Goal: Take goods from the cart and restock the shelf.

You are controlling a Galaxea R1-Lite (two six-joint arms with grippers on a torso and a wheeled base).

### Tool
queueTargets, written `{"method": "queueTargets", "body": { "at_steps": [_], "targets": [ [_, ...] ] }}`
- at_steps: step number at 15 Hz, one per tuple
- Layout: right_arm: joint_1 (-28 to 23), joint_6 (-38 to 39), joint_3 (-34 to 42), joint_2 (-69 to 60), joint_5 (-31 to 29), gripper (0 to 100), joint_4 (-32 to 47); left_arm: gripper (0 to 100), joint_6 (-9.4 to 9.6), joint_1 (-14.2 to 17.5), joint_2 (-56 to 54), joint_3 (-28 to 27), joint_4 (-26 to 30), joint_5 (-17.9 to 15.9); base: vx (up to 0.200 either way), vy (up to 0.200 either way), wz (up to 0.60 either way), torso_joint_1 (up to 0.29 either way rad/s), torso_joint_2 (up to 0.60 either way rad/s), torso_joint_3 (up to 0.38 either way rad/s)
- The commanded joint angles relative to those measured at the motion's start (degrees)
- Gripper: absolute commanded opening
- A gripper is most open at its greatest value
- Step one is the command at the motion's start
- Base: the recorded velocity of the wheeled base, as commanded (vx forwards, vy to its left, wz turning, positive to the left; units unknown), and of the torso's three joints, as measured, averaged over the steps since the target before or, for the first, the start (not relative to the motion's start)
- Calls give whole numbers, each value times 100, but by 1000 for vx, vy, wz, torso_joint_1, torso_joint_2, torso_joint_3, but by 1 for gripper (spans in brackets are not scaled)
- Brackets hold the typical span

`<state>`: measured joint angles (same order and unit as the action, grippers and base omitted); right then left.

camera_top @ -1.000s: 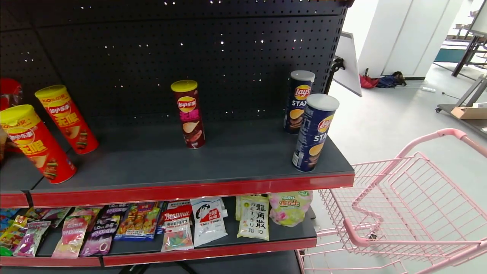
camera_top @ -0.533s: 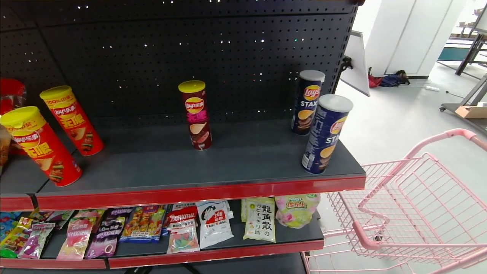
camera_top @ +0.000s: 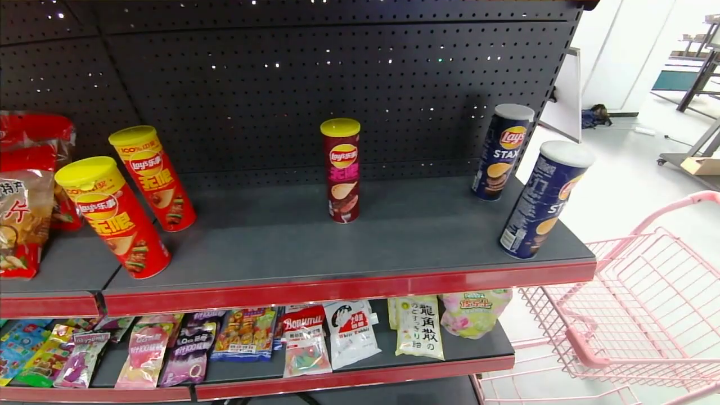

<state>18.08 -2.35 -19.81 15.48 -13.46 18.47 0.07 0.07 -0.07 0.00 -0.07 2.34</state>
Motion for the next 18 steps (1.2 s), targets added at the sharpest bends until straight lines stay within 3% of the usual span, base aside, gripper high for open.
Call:
{"method": "queueTargets", "body": {
  "at_steps": [1,3,7,18],
  "targets": [
    [3,-2,3,-10,1,0,-1,100,-7,1,7,0,-1,3,0,0,0,0,0,0],
    [3,-11,30,-98,10,0,-1,100,-7,-7,7,0,-1,3,0,0,0,0,0,0],
    [11,-11,250,-379,19,0,-10,100,1,1,7,0,-1,3,200,0,0,-5,-4,8],
    [20,-90,504,-467,19,0,-335,100,10,-42,315,0,-10,-6,0,0,0,0,0,0]
  ]
}}
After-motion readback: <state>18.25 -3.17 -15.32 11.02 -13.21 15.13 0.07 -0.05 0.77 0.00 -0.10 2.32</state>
